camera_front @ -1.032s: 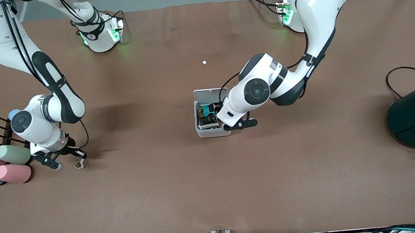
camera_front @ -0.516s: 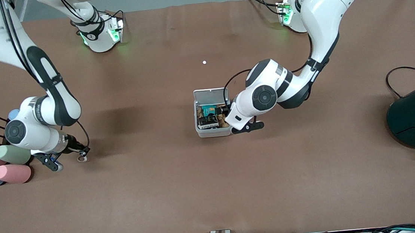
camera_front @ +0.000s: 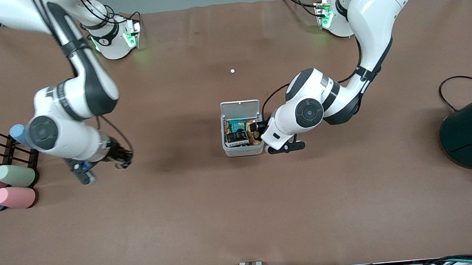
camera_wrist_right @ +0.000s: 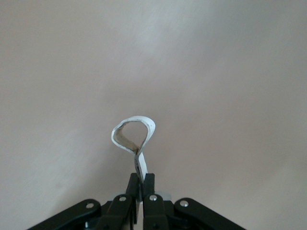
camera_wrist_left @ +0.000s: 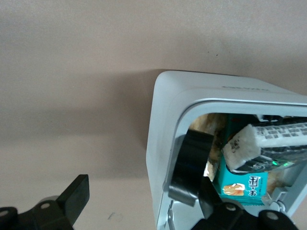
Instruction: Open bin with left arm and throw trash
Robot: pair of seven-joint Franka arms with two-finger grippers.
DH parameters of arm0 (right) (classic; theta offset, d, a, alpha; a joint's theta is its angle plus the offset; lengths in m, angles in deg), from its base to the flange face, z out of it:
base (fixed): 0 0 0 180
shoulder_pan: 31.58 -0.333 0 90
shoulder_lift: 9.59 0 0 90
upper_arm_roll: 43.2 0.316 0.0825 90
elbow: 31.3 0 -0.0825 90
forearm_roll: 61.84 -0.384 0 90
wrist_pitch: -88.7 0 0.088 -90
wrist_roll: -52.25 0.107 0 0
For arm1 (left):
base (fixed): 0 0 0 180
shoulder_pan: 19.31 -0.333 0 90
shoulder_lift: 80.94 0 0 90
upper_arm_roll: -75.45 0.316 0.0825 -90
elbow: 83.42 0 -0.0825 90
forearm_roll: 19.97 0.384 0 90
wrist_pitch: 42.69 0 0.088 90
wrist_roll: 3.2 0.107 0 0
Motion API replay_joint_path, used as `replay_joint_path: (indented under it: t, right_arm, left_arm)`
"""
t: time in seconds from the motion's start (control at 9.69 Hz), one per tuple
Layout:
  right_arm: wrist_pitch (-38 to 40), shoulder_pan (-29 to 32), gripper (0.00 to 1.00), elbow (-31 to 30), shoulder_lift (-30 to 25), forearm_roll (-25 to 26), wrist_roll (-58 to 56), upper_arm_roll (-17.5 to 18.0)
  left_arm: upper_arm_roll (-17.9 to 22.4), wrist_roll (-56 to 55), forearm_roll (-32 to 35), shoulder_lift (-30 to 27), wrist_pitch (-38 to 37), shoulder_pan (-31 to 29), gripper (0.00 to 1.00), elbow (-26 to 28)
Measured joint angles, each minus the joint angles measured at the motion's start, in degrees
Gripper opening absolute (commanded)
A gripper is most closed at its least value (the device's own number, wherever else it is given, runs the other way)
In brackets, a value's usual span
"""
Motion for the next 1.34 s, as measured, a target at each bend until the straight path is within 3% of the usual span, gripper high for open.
replay_joint_path:
  t: [0.21, 0.52, 0.93, 1.34]
  right_arm:
    - [-0.02, -4.44, 0.01, 3.57, 0.12, -4.34, 6.16, 0.0]
    - [-0.08, -10.3, 0.01, 7.38, 0.42, -5.74, 15.44, 0.0]
    - [-2.19, -15.88, 0.04, 11.34, 3.87, -9.34, 23.95, -0.03]
    - [-9.12, -20.1, 0.09, 14.87, 10.26, -9.82, 38.61, -0.05]
  left_arm:
    - [-1.19, -2.16, 0.0, -0.73, 0.0, -0.03, 1.0, 0.0]
    - [-1.78, -2.85, 0.03, -3.3, -3.28, -0.58, 1.0, -0.94]
    - [-1.82, 7.34, 0.24, -7.85, -11.47, -13.28, 1.0, -5.53]
    - [-1.85, 16.2, 4.48, -9.63, -26.58, -21.01, 1.0, -16.51]
